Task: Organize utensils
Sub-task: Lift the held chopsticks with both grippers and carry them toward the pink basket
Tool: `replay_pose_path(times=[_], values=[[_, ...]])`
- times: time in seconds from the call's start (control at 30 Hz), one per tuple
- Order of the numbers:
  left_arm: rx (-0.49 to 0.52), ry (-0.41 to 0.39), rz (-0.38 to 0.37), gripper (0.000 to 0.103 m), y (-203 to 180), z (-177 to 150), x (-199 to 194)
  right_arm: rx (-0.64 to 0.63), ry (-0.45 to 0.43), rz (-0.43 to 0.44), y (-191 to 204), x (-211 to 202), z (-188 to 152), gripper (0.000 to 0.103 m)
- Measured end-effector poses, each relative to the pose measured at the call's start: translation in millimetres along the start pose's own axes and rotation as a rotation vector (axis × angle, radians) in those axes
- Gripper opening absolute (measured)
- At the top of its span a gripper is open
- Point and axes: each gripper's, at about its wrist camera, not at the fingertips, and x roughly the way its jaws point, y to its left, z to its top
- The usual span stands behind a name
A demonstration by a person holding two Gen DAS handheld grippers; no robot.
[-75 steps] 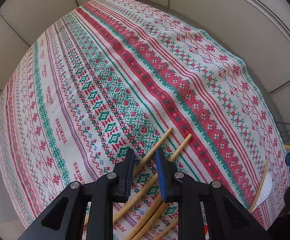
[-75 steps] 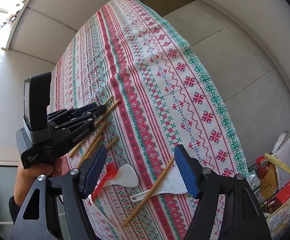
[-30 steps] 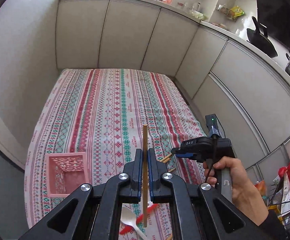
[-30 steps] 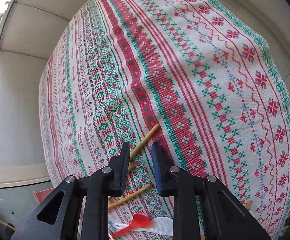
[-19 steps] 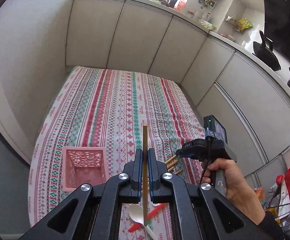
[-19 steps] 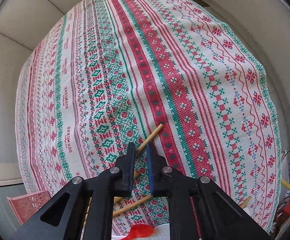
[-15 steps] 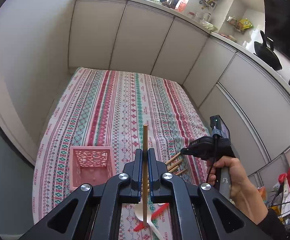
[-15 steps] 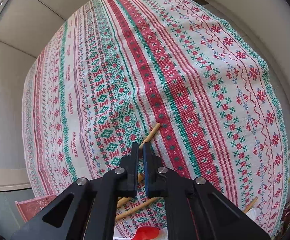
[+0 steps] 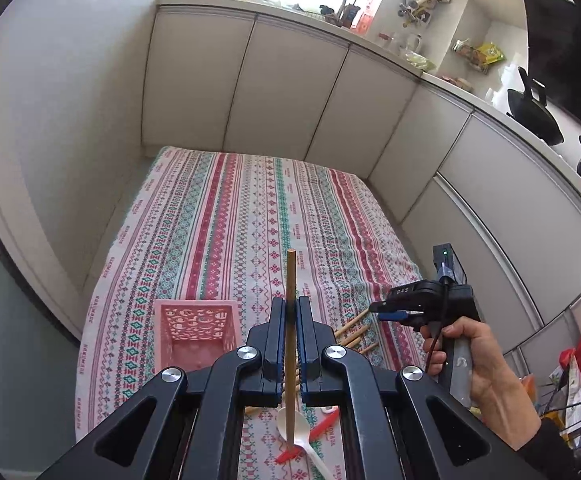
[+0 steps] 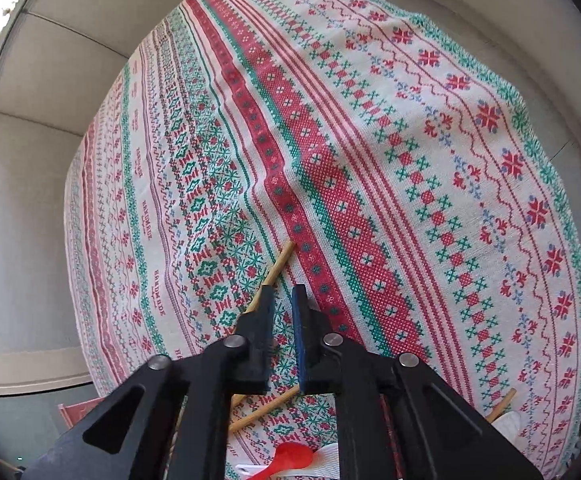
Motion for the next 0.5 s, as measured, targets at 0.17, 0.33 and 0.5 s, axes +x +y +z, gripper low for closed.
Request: replay_pose_path(times=[0.17,0.33,0.5], values=[[-0.002,-0.032,-0.007,0.005,4,2,-15,-0.07,-0.033,-0.115,28,12,-3,0.047],[0.004,-0.049,0.008,0.005,10,5,-22,-0.162,-0.074,-0.361,62,27,-13,0.033],[-0.017,-0.037,-0.005,0.005,19,6,-18,-0.164,-0.098,-0.408,76,34,-18,0.015]])
